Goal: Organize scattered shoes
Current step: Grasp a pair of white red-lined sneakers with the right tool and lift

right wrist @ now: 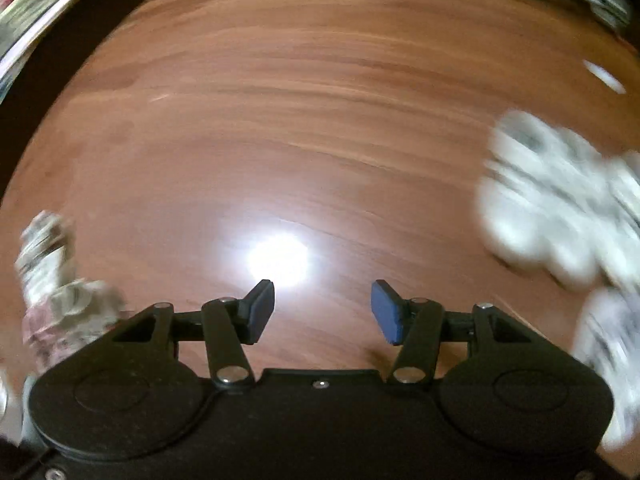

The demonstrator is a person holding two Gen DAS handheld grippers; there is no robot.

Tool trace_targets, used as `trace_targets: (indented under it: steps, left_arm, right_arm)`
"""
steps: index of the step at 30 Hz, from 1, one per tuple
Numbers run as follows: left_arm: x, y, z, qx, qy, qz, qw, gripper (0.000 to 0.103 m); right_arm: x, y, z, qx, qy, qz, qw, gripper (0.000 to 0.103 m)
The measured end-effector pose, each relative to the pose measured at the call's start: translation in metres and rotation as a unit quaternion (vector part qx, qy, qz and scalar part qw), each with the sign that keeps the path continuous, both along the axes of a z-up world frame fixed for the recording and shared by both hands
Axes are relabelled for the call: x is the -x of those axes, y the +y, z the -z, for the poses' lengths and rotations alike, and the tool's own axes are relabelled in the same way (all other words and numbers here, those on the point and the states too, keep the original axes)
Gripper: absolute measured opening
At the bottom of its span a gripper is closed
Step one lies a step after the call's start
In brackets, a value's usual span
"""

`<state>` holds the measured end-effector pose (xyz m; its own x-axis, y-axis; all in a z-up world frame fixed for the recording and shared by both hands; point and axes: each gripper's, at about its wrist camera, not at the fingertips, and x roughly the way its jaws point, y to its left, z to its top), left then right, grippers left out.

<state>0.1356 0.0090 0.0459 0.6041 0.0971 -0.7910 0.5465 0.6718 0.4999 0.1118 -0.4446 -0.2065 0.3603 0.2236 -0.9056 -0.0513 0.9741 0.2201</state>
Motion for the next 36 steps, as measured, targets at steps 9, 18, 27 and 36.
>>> trace_targets:
  steps: [9,18,27,36]
  left_arm:
    - [0.000,0.040,-0.029,0.043,-0.028,-0.037,0.9980,0.103]
    - [-0.003,0.074,-0.038,0.065,-0.036,-0.070,0.9948,0.102]
    - [-0.004,0.091,-0.035,0.066,-0.034,-0.080,0.9940,0.103]
    - [-0.003,0.081,-0.030,0.067,-0.022,-0.065,0.9954,0.102]
  right_arm:
    - [-0.104,0.230,-0.021,-0.059,0.001,-0.193,0.979,0.055]
    - [-0.123,0.396,0.020,-0.092,0.053,-0.280,0.954,0.055]
    - [-0.136,0.457,0.063,-0.085,0.084,-0.262,0.958,0.055]
    - [-0.136,0.471,0.084,-0.060,0.068,-0.253,0.963,0.060]
